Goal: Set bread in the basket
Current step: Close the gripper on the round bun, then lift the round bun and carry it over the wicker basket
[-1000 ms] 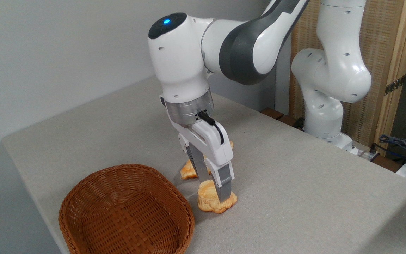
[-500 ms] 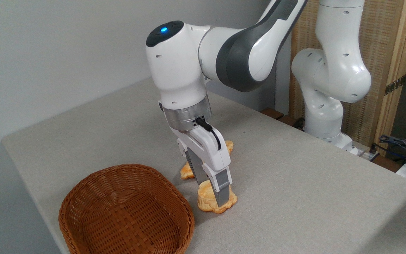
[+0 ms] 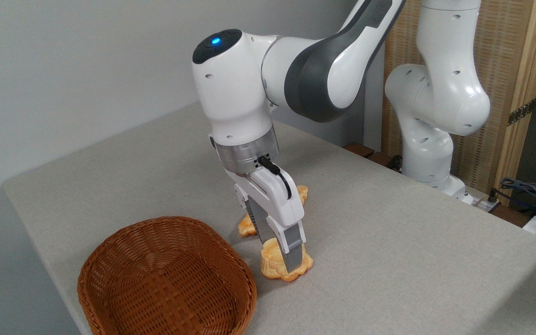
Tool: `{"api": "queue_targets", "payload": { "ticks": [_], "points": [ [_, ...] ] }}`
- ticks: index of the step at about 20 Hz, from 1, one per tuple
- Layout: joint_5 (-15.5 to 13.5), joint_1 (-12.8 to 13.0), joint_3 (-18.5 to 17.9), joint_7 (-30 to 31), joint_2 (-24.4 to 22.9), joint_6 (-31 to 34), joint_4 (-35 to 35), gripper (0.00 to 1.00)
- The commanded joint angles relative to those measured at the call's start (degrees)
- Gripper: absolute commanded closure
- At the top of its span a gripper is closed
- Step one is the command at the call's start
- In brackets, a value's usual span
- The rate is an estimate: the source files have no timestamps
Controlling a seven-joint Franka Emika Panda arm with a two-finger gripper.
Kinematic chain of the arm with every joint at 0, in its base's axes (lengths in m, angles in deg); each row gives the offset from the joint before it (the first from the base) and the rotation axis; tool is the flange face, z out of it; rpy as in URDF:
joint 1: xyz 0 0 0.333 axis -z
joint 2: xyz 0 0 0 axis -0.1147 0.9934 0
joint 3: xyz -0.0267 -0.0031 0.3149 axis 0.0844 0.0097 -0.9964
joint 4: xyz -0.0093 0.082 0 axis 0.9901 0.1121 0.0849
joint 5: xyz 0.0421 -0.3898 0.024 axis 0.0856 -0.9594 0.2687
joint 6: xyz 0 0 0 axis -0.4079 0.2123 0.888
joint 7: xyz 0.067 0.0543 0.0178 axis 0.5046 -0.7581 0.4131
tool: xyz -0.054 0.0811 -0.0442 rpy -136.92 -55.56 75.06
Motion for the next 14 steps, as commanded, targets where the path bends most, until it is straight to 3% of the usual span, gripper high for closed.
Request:
{"api": "queue_targets", "payload": {
  "ticks": [1, 14],
  "points": [
    [0.93, 0.45, -0.35, -0.44, -0.39, -0.78, -0.36, 0.44],
    [-0.29, 0.28, -0.26, -1.85, -4.79, 5.19, 3.77, 0.4]
  ]
}}
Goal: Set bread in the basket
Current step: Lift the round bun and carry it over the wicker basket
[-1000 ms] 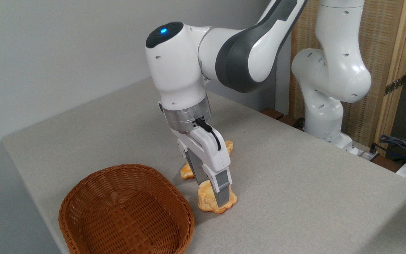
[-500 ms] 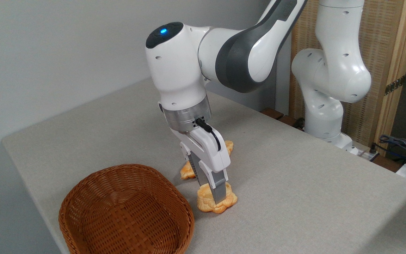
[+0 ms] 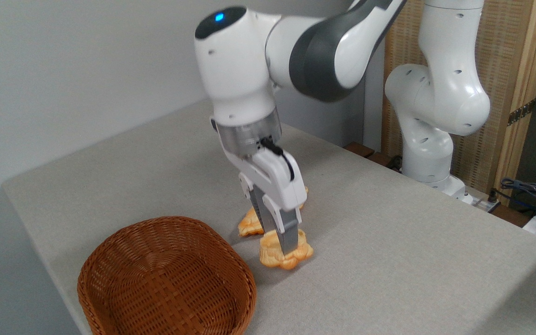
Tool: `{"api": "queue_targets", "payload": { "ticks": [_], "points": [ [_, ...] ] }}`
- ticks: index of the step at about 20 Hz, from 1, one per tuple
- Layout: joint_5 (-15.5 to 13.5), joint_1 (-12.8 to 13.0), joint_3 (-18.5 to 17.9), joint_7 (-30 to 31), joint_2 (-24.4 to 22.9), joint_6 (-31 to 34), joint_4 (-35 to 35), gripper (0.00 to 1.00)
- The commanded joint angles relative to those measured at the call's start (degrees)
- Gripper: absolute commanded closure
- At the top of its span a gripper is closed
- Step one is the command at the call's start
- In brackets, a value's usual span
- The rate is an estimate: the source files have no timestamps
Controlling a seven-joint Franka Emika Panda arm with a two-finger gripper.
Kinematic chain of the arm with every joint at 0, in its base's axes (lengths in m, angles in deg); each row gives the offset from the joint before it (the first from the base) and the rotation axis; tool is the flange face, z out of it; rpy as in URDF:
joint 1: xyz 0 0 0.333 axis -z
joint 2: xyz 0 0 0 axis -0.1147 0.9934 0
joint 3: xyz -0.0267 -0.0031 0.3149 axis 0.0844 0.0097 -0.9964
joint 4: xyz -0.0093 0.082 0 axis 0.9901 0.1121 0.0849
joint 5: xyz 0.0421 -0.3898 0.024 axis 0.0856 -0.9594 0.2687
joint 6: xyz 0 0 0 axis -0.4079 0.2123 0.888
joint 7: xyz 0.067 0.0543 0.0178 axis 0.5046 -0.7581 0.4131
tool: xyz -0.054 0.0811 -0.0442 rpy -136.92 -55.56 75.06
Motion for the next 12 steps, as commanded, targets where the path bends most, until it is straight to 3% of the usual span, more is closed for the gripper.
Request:
{"api": "queue_targets", "payload": {
  "ticks": [1, 3, 10, 12],
  "points": [
    [-0.91, 0.43, -0.03, -0.91, -1.65, 1.82, 3.1, 0.4],
    [-3.28, 0.6, 0.24, -0.65, -1.39, 0.25, 4.95, 0.4],
    [-8.47, 0.69, 0.33, 1.72, 2.3, -16.09, 6.01, 0.39],
    [-8.56, 0.78, 0.59, 3.04, 3.62, -18.73, 6.01, 0.25]
  ]
}}
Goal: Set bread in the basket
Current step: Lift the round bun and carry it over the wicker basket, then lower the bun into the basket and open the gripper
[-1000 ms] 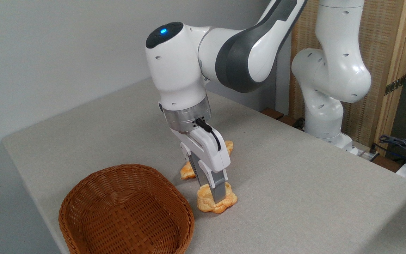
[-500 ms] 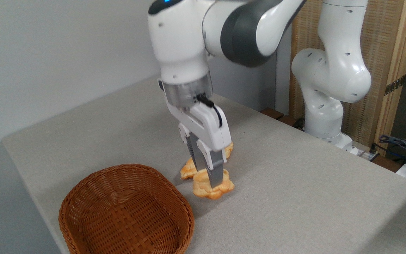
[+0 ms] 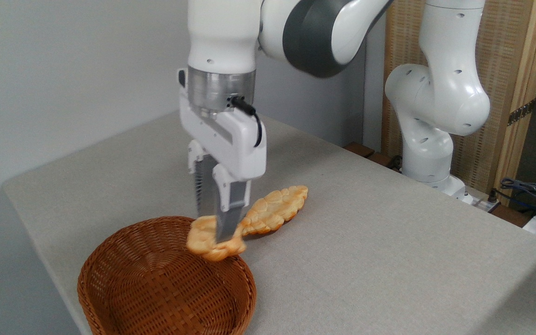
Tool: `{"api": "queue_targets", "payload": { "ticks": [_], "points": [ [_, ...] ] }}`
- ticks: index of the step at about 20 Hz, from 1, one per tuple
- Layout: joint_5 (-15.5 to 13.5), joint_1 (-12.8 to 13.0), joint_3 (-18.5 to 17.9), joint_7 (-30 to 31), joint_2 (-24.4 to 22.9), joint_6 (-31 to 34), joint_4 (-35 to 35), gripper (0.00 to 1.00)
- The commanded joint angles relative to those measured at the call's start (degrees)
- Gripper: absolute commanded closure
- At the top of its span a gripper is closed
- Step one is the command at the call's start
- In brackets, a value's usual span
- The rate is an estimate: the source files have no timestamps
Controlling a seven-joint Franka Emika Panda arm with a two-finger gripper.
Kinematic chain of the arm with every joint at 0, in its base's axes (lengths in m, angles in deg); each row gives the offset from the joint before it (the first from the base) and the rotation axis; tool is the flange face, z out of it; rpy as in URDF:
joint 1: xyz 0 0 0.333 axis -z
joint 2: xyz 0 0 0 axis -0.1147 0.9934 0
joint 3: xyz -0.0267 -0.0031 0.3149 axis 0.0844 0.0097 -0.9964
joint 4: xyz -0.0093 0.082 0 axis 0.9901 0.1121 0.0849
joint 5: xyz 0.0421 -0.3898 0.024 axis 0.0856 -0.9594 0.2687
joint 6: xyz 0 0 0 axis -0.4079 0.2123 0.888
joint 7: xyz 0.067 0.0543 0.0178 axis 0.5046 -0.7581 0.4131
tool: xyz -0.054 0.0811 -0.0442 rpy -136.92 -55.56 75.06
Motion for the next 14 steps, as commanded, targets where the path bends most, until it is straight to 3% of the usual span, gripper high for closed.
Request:
{"api": "queue_targets", "payload": {
  "ticks": [1, 3, 14],
  "points": [
    [-1.51, 0.47, 0.79, 3.3, 3.75, -6.0, 0.84, 0.2],
    [-1.6, 0.47, 1.24, 4.36, 5.68, -8.11, 0.75, 0.02],
    [-1.6, 0.47, 1.32, 4.36, 7.89, -9.08, 0.75, 0.0]
  ]
}}
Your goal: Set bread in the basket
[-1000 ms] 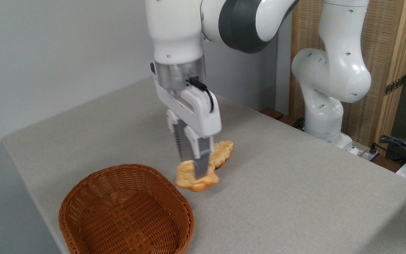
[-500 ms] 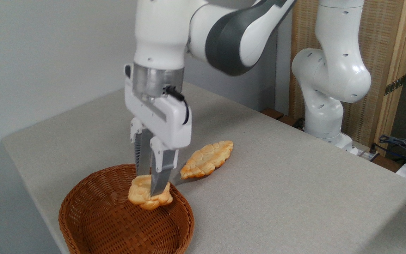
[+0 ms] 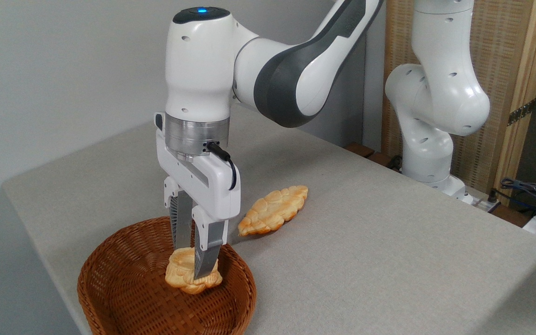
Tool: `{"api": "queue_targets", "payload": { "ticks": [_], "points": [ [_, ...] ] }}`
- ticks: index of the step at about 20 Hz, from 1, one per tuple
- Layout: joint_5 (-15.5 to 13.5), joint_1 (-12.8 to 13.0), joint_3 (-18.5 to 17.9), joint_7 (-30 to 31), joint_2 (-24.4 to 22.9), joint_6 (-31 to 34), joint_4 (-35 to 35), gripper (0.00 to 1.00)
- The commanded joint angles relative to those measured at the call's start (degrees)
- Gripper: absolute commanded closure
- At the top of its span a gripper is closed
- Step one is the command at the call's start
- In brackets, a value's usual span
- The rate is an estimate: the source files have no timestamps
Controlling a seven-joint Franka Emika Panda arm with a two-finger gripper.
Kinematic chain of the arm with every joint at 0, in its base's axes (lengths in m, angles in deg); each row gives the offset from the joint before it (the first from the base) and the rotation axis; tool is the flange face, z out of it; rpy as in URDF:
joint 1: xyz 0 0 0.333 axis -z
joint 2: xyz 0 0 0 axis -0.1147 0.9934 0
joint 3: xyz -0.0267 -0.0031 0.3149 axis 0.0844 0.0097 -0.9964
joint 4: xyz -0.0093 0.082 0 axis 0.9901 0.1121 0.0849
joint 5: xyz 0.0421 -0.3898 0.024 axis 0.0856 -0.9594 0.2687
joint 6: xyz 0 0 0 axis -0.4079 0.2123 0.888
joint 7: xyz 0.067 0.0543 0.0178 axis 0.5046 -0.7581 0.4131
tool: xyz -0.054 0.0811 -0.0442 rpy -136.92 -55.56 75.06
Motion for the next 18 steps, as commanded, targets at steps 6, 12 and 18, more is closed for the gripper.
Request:
{"api": "queue_targets", "payload": {
  "ticks": [6, 12, 18],
  "points": [
    [-1.04, 0.13, -0.16, 0.87, -0.22, -0.36, 0.6, 0.0],
    [-1.04, 0.13, -0.25, 5.78, -4.6, 3.41, 0.69, 0.0],
    [-0.95, 0.13, -0.34, 6.67, -10.06, 15.36, 0.69, 0.0]
  ]
}}
